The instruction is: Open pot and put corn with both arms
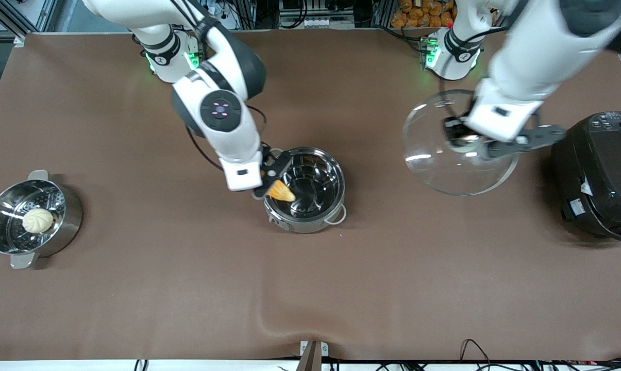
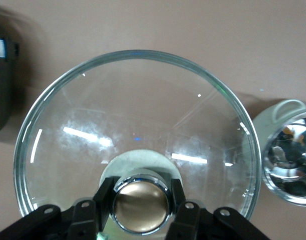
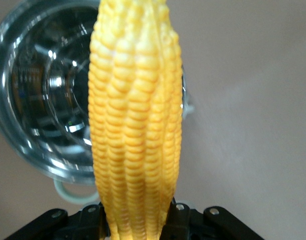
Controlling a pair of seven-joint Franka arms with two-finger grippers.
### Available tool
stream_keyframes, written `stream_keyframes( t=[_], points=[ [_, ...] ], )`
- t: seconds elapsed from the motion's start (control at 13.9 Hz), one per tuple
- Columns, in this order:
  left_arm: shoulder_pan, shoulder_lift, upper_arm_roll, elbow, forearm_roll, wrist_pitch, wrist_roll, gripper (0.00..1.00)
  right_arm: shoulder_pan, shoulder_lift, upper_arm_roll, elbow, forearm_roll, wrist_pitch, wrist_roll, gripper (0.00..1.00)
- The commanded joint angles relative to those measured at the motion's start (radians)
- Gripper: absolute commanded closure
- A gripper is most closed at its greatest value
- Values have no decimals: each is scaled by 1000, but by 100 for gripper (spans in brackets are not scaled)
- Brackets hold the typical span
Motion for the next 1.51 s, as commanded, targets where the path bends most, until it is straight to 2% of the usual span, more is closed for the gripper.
stream_keyframes(
  t=[0.0, 0.29, 0.43, 0.58, 0.72, 0.79, 0.86, 0.94, 1.01, 1.3, 1.44],
  points=[
    [132, -76, -13, -56, -20, -20, 177, 100, 48, 75, -5, 58, -66, 54, 93, 100],
    [244, -122, -11, -127, -7, -14, 362, 100, 68, 101, -5, 47, -70, 125, 228, 100],
    [317, -124, -13, -130, -11, -10, 484, 100, 83, 109, -5, 38, -70, 125, 278, 100],
    [347, -124, -13, -149, -11, -5, 526, 100, 95, 120, -7, 37, -70, 127, 287, 100],
    [376, -130, -13, -187, -11, 27, 567, 100, 109, 128, -8, 23, -93, 131, 308, 88],
    [385, -138, -11, -207, -11, 49, 594, 100, 111, 134, -8, 12, -125, 131, 328, 73],
    [399, -144, -11, -225, -11, 65, 614, 100, 111, 134, -8, 1, -147, 131, 344, 51],
    [410, -156, -13, -245, -11, 79, 629, 100, 114, 134, -8, -9, -150, 142, 347, 13],
    [416, -176, -11, -276, -11, 104, 650, 100, 115, 134, -8, -17, -150, 153, 347, 0],
    [436, -231, -11, -363, -11, 170, 684, 100, 108, 120, -8, -17, -150, 136, 347, 0],
    [439, -260, -7, -405, -9, 196, 684, 100, 85, 80, -7, -14, -147, 84, 348, 0]
  ],
)
